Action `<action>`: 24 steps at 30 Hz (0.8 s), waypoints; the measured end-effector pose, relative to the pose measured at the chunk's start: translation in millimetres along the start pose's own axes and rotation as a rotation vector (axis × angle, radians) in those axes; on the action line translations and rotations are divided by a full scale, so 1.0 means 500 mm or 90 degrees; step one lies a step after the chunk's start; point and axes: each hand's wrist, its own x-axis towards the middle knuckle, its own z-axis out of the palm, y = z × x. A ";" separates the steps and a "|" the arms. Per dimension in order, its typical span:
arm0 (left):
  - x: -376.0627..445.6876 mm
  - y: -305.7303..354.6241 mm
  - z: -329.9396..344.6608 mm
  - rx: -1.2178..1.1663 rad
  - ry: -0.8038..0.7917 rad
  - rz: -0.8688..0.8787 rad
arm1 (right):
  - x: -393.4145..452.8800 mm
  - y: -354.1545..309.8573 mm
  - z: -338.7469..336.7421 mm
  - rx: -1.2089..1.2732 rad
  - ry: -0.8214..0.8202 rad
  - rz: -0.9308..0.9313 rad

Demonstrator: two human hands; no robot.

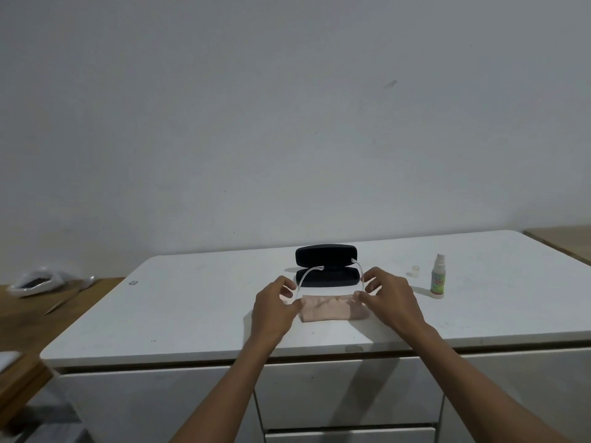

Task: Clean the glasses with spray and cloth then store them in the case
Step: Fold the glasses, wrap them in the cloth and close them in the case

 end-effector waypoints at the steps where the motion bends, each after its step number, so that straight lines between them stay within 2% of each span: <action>1: -0.001 -0.006 -0.001 -0.003 0.003 0.023 | -0.001 0.001 0.000 0.015 0.006 -0.014; 6: -0.004 -0.012 0.003 0.011 0.015 0.074 | -0.003 0.005 0.001 0.037 0.028 -0.060; 9: 0.000 -0.010 0.005 0.094 0.013 0.114 | 0.000 0.010 0.000 0.049 0.024 -0.057; 14: 0.013 -0.008 0.012 0.232 -0.093 0.195 | 0.011 0.011 0.001 0.067 0.024 -0.069; 19: 0.032 -0.018 0.015 0.156 -0.122 0.156 | 0.020 0.004 0.004 0.019 0.014 -0.108; 24: 0.040 -0.029 0.001 -0.001 -0.149 0.095 | 0.027 -0.004 0.017 -0.078 -0.046 -0.148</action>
